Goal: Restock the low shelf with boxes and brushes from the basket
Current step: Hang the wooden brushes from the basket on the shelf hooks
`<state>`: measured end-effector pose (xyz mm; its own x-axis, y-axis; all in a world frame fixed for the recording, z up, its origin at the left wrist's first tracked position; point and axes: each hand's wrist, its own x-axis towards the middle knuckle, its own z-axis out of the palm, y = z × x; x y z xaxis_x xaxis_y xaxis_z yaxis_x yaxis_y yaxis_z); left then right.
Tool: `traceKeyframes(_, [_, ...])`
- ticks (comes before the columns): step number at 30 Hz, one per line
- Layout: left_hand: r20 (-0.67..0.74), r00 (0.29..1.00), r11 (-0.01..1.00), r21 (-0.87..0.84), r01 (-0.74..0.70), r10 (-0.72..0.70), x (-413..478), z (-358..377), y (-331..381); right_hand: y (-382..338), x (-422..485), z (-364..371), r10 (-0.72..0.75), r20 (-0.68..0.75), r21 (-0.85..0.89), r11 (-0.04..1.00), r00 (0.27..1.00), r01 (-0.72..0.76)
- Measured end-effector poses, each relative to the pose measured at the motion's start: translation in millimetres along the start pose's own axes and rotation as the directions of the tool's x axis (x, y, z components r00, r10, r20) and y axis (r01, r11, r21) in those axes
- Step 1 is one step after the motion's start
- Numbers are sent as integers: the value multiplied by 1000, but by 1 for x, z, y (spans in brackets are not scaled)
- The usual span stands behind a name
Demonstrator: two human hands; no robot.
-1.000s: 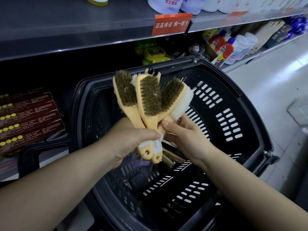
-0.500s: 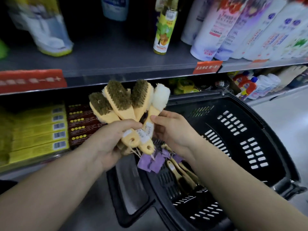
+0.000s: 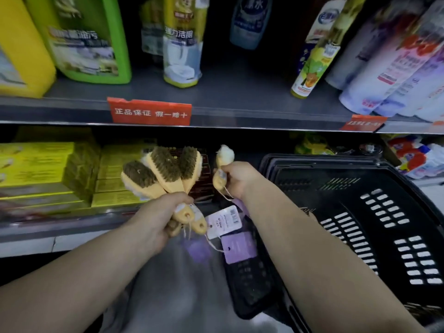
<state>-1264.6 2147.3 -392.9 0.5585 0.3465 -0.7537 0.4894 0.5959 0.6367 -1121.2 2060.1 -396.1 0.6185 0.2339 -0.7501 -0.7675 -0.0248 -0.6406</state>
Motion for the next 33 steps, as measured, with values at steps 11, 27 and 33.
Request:
traceKeyframes(11, [-10, 1000, 990, 138, -25, 26, 12, -4, 2, 1, -4, -56, 96, -66, -125, 987, 993, -103])
traceKeyframes(27, [41, 999, 969, 246, 18, -29, 31, 18, -2, -5, -8, -110, 87, -160, -318, 939, 983, -135])
traceKeyframes(33, [-32, 997, 980, 184, 79, -74, 47, 15, 6, 14, 60, -47, -30, -145, -359, 933, 989, -25])
